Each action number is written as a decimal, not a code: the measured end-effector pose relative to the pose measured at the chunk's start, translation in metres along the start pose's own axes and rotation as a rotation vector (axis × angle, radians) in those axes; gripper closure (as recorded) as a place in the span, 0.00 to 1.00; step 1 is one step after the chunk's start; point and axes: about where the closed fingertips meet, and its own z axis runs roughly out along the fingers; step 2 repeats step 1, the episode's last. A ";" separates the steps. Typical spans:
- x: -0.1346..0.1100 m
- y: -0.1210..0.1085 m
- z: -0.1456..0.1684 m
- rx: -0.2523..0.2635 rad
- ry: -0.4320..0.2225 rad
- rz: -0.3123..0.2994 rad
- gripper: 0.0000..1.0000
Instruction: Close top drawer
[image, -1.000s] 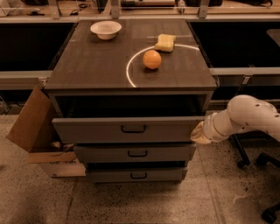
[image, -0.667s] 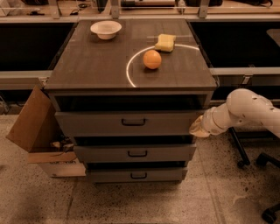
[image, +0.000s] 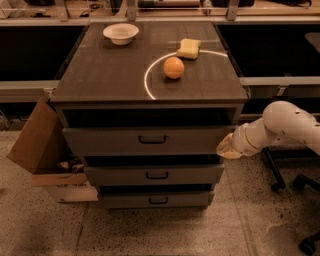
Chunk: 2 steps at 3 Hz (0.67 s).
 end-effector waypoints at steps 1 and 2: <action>-0.001 0.020 -0.019 -0.027 -0.032 -0.039 1.00; -0.001 0.020 -0.019 -0.027 -0.032 -0.039 1.00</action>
Offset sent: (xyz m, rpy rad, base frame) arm 0.0000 0.0000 0.0000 0.0000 0.0000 0.0000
